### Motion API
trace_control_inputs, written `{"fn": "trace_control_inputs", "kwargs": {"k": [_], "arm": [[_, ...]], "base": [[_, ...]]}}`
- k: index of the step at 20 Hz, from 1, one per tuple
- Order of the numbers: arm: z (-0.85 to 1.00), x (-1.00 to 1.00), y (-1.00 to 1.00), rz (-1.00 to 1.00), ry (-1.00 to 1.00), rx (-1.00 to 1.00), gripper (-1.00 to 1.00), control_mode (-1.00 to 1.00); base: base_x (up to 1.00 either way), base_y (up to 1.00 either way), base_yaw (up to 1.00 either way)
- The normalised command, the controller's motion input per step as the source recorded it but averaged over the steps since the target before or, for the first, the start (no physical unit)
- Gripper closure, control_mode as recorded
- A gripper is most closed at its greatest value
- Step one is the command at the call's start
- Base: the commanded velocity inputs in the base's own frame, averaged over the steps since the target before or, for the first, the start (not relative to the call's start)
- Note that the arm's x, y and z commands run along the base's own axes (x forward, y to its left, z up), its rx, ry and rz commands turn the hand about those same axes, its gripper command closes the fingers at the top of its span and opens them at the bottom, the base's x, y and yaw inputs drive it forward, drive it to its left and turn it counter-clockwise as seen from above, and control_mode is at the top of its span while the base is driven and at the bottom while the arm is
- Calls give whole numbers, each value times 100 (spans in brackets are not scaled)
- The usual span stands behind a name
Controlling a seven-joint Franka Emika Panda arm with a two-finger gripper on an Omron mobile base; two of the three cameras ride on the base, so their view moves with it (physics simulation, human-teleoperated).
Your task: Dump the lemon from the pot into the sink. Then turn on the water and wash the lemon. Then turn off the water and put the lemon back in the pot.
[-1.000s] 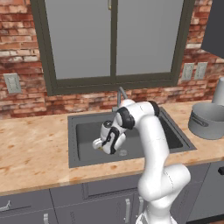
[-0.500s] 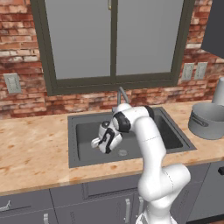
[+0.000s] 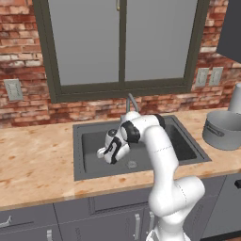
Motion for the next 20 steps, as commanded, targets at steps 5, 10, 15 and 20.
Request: {"fn": "trace_control_inputs", "kwargs": {"k": [5, 10, 15, 20], "arm": [[6, -44, -23, 0, 0, 0, 100, -100], [63, -60, -23, -1, -11, 4, 100, -100], [100, -36, -8, -1, -24, 8, 100, -100], [100, -9, 0, -2, -22, 7, 100, -100]], "base": [[0, 0, 0], [0, 0, 0], [0, 0, 0], [0, 0, 0]]}}
